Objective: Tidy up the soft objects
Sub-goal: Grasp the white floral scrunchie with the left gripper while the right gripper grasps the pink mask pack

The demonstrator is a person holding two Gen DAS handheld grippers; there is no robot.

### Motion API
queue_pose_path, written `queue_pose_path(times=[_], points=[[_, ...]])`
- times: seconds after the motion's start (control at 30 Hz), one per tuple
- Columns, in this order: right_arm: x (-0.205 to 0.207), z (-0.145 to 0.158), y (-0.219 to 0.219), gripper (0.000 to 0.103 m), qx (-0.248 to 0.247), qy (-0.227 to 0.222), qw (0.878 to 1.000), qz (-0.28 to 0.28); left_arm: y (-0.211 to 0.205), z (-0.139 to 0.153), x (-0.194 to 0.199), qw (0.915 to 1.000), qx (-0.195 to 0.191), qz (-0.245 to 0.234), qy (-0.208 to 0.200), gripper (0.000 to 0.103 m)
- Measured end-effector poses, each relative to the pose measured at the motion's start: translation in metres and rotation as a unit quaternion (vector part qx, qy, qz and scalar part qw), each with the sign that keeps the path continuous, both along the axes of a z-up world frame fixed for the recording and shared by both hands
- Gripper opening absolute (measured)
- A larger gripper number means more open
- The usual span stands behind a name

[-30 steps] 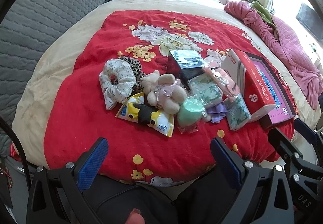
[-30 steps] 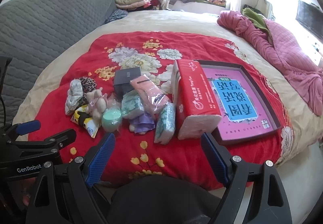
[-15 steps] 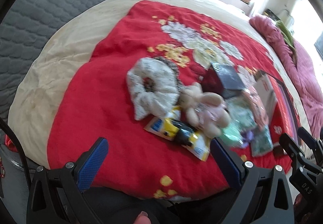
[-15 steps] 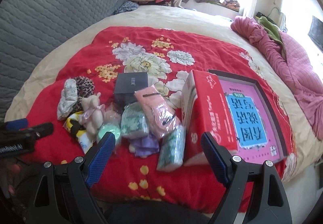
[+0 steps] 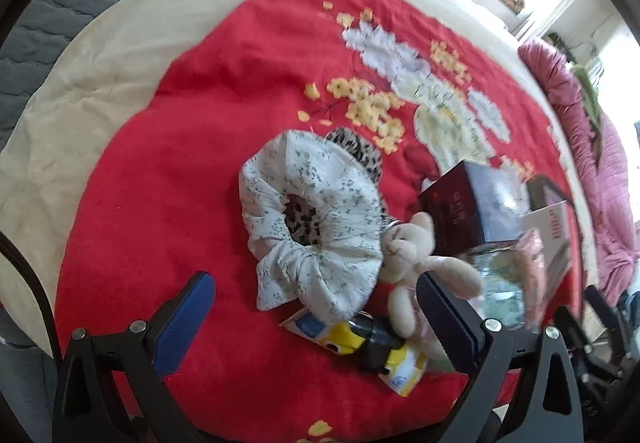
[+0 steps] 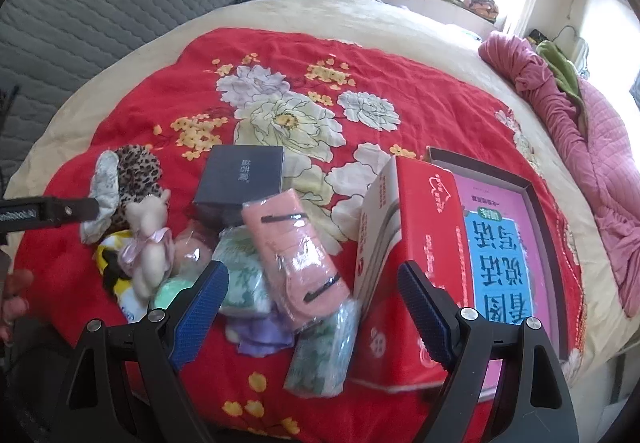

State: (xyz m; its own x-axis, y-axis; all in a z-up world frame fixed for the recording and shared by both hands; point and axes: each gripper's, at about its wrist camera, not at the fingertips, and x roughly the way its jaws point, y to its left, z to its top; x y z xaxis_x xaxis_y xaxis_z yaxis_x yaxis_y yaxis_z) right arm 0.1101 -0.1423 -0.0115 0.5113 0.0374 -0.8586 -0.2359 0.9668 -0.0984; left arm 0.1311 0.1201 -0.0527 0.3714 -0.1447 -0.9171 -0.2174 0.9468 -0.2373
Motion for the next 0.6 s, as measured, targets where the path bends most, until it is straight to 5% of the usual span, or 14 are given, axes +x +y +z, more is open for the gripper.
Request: queue_pose_path(times=[0.37, 0.53, 0.6], points=[[0.04, -0.031, 0.017, 0.082, -0.023, 0.059, 0.997, 0.043, 0.005, -0.013, 0.003, 0.9999, -0.012, 0.002, 0.01, 0.075], [0.05, -0.044, 0.019, 0.052, -0.025, 0.084, 0.995, 0.055, 0.006, -0.019, 0.004, 0.9992, -0.037, -0.002, 0.016, 0.065], [0.05, -0.044, 0.018, 0.048, -0.008, 0.086, 0.995, 0.054, 0.005, -0.019, 0.003, 0.9994, -0.031, -0.004, 0.016, 0.059]])
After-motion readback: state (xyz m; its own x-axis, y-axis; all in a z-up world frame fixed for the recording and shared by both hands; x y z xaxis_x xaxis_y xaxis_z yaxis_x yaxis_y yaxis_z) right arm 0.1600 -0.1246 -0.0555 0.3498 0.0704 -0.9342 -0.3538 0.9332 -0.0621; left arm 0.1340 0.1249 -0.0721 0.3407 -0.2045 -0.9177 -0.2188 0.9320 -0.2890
